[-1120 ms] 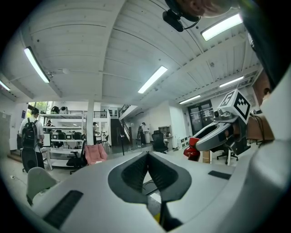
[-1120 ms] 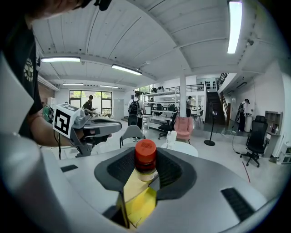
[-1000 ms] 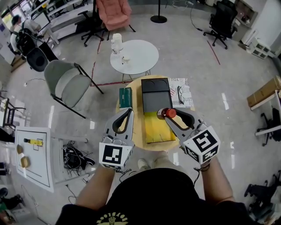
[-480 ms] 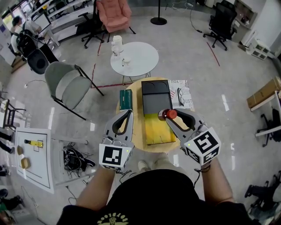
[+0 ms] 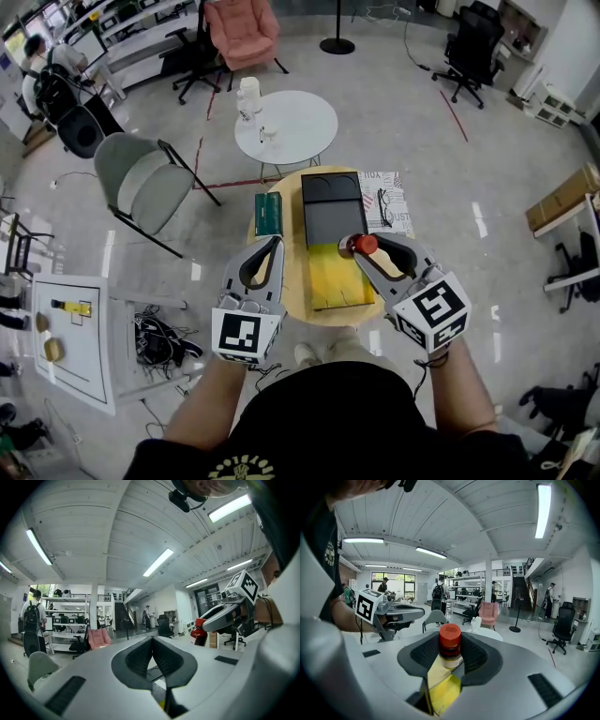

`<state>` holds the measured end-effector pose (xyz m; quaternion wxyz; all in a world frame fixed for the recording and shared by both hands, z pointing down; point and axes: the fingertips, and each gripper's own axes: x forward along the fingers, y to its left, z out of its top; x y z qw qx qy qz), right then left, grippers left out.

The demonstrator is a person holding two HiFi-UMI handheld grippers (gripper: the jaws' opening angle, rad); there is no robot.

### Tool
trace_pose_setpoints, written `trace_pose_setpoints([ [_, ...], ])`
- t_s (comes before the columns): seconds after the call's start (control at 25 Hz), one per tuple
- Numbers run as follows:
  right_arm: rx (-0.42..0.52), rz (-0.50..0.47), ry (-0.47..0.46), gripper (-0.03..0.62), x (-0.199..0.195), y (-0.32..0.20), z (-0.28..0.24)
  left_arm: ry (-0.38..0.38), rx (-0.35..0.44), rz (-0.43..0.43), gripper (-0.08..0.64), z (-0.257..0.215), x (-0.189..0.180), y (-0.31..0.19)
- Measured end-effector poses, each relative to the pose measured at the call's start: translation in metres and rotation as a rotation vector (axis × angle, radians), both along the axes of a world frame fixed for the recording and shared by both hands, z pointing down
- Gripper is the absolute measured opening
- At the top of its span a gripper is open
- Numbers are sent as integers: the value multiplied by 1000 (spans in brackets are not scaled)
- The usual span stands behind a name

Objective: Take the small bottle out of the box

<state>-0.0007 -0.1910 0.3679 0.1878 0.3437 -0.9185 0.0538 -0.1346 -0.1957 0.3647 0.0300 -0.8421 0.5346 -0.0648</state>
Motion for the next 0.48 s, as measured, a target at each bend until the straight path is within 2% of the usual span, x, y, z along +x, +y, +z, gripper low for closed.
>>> trace_pose_setpoints([
  [0.48,-9,10,-2,150,0,-3,8,-6,-20,-6,14,5,-4,0],
])
